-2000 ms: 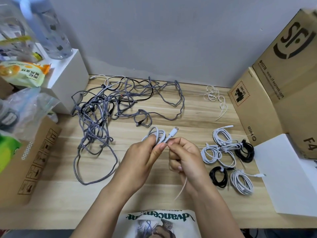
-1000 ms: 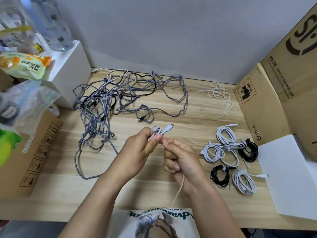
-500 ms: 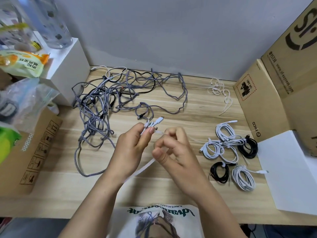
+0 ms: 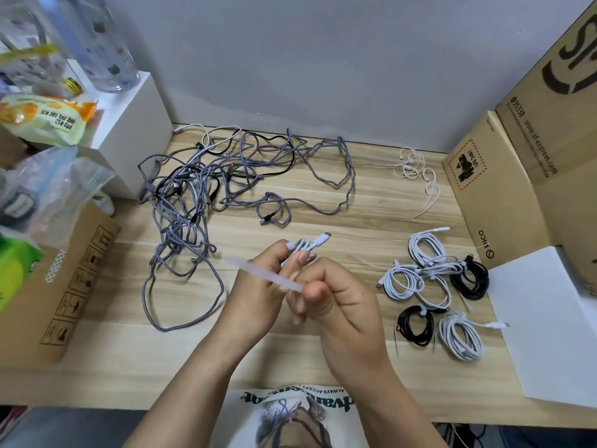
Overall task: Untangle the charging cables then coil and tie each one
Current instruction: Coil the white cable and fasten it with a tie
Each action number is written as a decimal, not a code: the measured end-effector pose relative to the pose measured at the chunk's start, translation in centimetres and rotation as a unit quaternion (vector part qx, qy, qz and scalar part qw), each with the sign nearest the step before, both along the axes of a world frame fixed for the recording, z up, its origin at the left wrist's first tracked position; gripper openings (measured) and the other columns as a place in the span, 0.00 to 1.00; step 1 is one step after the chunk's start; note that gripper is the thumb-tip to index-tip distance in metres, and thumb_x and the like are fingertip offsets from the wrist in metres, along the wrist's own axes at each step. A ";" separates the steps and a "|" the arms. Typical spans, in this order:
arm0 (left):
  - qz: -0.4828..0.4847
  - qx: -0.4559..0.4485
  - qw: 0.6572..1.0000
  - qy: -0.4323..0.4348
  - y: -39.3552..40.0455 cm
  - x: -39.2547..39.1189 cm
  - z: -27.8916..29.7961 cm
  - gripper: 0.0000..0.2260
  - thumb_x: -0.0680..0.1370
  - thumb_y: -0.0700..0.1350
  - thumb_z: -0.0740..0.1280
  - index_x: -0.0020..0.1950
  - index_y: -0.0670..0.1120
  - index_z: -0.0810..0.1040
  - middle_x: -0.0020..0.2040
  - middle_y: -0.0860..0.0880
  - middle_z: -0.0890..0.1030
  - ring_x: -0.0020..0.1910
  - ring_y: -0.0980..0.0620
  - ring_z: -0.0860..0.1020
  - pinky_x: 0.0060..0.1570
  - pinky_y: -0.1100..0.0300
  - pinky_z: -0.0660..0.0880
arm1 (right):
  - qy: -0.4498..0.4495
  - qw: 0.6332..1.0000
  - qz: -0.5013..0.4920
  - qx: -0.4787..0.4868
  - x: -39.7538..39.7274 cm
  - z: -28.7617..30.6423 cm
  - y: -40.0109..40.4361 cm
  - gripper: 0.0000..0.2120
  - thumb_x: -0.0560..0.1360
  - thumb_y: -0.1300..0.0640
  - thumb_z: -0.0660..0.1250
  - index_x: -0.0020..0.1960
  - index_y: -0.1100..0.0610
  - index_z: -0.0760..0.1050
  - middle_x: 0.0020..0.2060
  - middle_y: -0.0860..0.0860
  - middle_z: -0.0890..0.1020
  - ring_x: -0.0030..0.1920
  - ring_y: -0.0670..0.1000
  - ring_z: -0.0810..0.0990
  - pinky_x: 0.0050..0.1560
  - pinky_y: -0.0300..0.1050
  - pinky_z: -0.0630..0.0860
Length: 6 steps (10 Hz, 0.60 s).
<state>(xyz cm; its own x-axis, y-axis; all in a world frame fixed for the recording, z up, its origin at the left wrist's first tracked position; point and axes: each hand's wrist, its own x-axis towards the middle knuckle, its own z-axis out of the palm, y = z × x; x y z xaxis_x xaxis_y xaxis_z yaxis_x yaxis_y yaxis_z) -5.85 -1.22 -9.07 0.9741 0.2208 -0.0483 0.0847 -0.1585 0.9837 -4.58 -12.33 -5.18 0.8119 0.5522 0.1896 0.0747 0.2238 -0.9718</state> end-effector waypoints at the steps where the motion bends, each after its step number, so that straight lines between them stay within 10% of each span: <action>1: 0.010 0.036 0.999 -0.025 0.1 0.5 -0.5 0.12 0.76 0.48 0.60 0.32 0.58 0.71 0.24 0.60 0.71 0.24 0.60 0.68 0.29 0.70 0.63 | 0.034 0.999 -0.001 0.019 0.3 0.3 -0.6 0.16 0.72 0.36 0.64 0.34 0.47 0.74 0.29 0.53 0.71 0.29 0.45 0.67 0.30 0.36 0.64; 6: 0.040 0.109 0.993 -0.015 0.6 0.4 -0.9 0.09 0.75 0.52 0.58 0.37 0.50 0.68 0.25 0.57 0.68 0.27 0.58 0.66 0.30 0.65 0.61 | 0.141 0.977 -0.146 -0.068 1.4 -0.5 -0.5 0.14 0.68 0.56 0.65 0.24 0.56 0.71 0.17 0.53 0.68 0.19 0.49 0.65 0.29 0.32 0.70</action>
